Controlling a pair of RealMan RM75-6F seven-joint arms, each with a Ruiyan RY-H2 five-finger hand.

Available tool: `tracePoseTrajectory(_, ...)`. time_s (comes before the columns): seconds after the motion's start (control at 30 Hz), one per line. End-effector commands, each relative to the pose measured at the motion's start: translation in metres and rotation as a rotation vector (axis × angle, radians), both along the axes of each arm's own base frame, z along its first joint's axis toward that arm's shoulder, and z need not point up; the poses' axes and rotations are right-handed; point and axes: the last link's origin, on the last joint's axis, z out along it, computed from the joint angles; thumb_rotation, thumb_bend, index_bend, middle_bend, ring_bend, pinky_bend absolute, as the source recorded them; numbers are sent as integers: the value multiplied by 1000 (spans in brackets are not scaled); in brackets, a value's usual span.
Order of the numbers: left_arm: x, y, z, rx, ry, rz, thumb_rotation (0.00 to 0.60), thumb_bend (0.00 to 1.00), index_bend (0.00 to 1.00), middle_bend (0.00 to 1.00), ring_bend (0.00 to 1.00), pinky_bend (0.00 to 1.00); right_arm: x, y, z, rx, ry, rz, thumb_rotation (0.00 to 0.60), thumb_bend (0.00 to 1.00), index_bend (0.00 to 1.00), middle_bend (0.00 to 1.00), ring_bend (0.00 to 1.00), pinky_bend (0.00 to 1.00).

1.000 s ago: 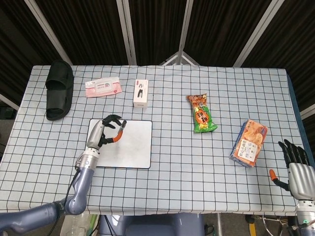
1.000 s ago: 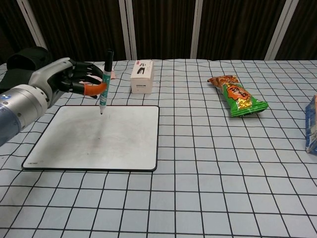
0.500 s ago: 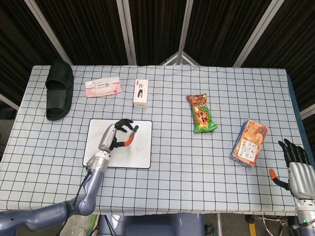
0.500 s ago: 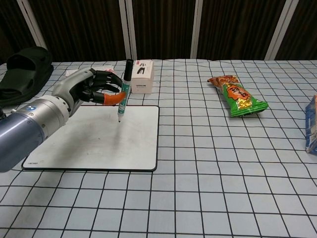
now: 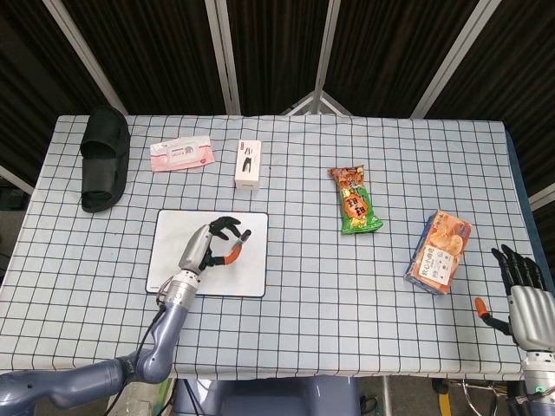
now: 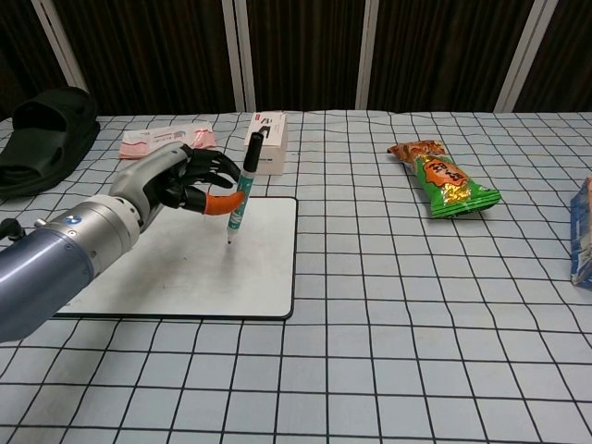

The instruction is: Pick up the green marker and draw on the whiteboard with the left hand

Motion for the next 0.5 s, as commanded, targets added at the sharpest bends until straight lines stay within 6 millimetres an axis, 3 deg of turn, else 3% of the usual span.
tracePoseTrajectory(0.03,-1,0,-2,0,-1,7,600,540,689,266,222,358,0,-1,1,-2,1,1,600,353,0,0,0,0)
tracePoseTrajectory(0.5,-31,7,8,50,79,42,600,540,695,268,222,358,0,0,1,-6,4,3,600,354,0,0,0,0)
